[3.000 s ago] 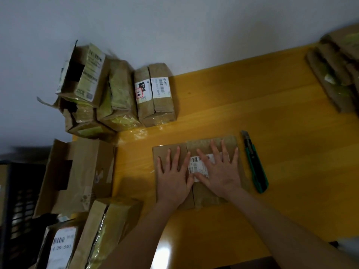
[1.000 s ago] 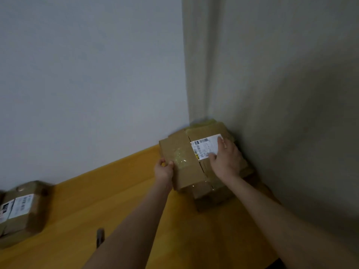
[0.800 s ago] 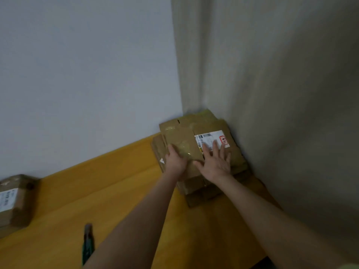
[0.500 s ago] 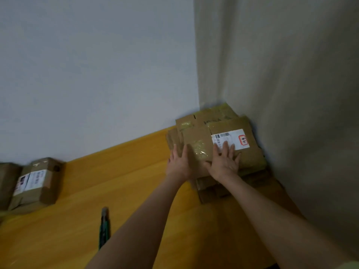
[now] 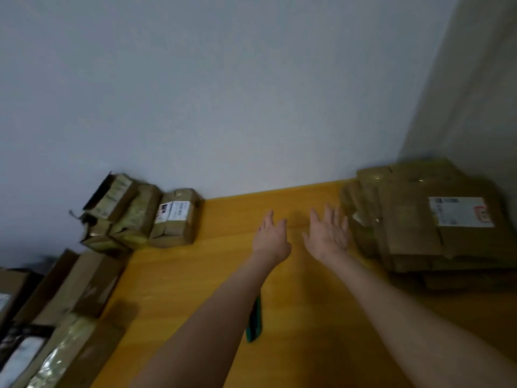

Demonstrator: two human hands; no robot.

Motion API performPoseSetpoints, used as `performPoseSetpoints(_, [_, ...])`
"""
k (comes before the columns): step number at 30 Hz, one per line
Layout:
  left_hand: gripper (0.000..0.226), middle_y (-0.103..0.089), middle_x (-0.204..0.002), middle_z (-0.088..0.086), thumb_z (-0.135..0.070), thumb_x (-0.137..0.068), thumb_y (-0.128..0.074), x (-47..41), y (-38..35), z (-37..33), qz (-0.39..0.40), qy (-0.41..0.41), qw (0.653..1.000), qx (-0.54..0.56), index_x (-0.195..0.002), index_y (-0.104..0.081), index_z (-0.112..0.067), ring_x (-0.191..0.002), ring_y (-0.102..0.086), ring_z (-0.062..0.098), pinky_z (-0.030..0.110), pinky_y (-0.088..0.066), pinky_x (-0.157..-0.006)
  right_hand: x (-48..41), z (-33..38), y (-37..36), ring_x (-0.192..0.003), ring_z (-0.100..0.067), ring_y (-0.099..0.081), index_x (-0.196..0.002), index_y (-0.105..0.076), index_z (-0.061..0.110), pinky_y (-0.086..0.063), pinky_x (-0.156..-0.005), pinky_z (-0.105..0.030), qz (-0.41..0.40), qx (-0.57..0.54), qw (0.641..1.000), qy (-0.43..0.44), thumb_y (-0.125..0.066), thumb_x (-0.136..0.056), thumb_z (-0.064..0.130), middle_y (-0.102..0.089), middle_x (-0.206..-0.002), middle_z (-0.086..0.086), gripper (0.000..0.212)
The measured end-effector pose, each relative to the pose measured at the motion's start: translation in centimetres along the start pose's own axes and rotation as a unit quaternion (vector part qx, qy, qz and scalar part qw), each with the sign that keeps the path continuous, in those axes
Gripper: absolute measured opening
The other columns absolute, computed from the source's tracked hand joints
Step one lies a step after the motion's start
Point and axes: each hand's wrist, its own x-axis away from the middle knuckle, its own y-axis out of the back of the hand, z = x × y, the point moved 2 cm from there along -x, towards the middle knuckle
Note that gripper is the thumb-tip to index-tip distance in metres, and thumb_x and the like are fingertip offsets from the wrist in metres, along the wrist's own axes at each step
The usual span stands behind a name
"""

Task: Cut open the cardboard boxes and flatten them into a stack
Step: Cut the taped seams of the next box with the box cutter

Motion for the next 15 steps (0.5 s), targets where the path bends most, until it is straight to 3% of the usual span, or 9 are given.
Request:
performPoseSetpoints(9, [0.057,-0.009,-0.157,0.019,-0.019,-0.094,-0.053,4.9,2.5,25.7,0.001,0.046,0.999,0.009,-0.146,-0.032,-0.011,-0.145,-0.017,0.032,0.042,-0.031,-0.113,4.3,24.6,-9.1,-0.147,-0.033,0.008,-0.15,-0.019,0.022,-0.002,-0.119,-0.046,0.058,-0.02,0.997,0.055,-0.046,-0.097,0.036,-0.002,-0.159,-0.011,0.061])
performPoseSetpoints(15, [0.056,-0.015,-0.156,0.014,-0.017,-0.092,-0.056,8.6,3.7,37.7,-0.009,0.113,0.993,0.017,-0.144,-0.034,-0.015,-0.14,-0.029,0.032,0.041,-0.037,-0.105,8.7,34.8,-13.1,-0.147,-0.032,0.005,-0.151,-0.017,0.023,-0.004,-0.119,-0.045,0.11,-0.036,0.989,0.088,-0.049,-0.096,0.037,-0.005,-0.159,-0.009,0.066])
